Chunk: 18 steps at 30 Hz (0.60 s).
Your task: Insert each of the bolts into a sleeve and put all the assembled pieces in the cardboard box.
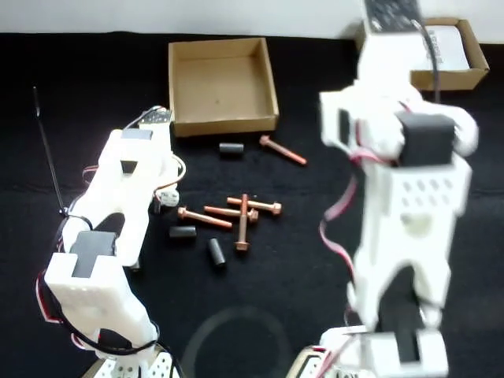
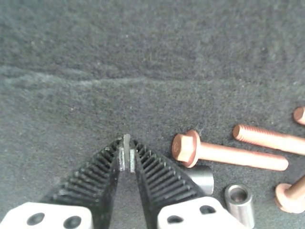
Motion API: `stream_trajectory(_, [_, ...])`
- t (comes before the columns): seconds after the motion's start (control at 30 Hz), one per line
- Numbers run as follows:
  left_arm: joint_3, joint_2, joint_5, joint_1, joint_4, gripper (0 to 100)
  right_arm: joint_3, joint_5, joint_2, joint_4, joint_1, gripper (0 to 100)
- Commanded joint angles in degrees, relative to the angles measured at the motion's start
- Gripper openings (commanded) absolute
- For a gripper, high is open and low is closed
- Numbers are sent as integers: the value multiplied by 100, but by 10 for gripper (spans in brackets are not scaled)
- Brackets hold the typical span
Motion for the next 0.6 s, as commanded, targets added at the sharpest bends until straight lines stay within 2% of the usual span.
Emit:
stream_trajectory(0.0, [-145, -31, 26, 66, -62, 8, 1270, 114, -1446, 48, 268, 6])
stream_trajectory(0.2, [-145, -31, 26, 75, -62, 8, 3327, 88, -3275, 40, 356, 6])
stream_trajectory(0.27, [-145, -31, 26, 75, -53, 8, 4110, 105, -3864, -4, 664, 6])
stream_trajectory(0.43, [-154, -57, 26, 75, -26, 8, 6299, 193, -5174, -743, 1842, 6])
stream_trajectory(0.57, [-154, -101, 26, 207, 9, 8, 8031, 1266, -6387, -1974, 3371, 6])
